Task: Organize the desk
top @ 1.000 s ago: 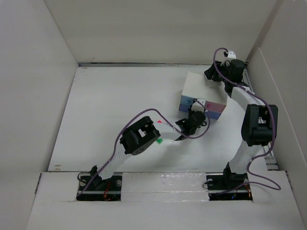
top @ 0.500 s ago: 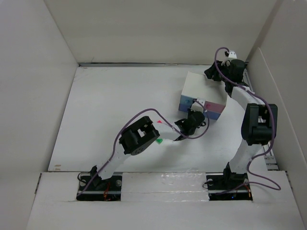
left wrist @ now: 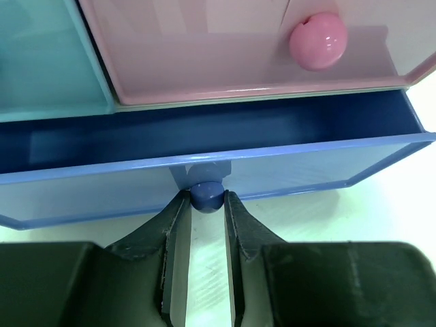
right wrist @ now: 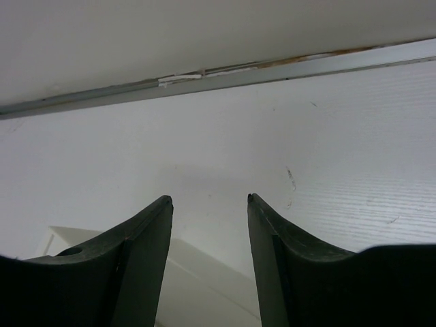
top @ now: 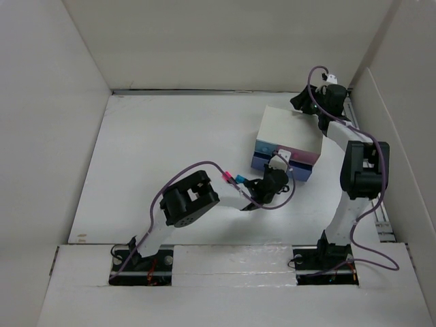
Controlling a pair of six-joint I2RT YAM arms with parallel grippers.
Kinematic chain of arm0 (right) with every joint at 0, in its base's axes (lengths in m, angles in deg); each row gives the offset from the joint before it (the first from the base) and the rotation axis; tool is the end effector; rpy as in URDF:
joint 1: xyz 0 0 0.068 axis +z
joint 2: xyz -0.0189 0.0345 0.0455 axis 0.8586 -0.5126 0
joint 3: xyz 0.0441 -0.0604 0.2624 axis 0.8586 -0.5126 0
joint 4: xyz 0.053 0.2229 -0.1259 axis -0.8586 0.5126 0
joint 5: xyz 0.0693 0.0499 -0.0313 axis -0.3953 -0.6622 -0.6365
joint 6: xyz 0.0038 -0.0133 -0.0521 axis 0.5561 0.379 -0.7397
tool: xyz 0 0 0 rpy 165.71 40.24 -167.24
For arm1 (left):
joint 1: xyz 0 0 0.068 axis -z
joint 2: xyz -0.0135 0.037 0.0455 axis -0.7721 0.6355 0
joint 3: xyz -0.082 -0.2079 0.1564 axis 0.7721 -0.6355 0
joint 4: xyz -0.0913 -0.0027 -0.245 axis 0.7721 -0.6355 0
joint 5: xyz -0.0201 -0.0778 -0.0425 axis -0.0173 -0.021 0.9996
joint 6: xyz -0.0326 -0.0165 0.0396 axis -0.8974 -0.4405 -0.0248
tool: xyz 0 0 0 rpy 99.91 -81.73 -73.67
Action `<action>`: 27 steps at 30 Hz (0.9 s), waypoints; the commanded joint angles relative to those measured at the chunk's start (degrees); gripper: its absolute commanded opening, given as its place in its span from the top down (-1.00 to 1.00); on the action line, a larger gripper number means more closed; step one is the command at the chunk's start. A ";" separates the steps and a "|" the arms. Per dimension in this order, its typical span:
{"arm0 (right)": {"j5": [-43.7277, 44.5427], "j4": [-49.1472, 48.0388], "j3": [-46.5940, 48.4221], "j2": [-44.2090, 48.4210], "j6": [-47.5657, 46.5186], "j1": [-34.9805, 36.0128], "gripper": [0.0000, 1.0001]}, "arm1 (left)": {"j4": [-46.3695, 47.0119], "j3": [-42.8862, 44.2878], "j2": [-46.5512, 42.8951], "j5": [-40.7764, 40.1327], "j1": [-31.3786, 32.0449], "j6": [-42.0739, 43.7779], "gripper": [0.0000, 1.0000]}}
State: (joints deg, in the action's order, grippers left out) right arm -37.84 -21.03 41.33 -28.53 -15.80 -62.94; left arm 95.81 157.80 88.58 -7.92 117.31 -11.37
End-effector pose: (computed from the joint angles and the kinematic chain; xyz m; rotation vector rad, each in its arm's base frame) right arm 0.4631 -0.0176 0.2530 0.1170 1.8711 0.5353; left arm 0.2068 -0.4336 0.1627 0.3461 1.7703 -0.5700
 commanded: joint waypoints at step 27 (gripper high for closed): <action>10.40 -5.25 -42.22 47.20 -2.61 8.52 1.00 | 4.81 7.95 1.90 2.43 -6.56 2.08 1.00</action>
State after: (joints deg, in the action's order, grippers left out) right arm -28.68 -23.41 -0.81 14.57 -18.29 -54.96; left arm 96.93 166.63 95.90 -4.27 111.08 -8.83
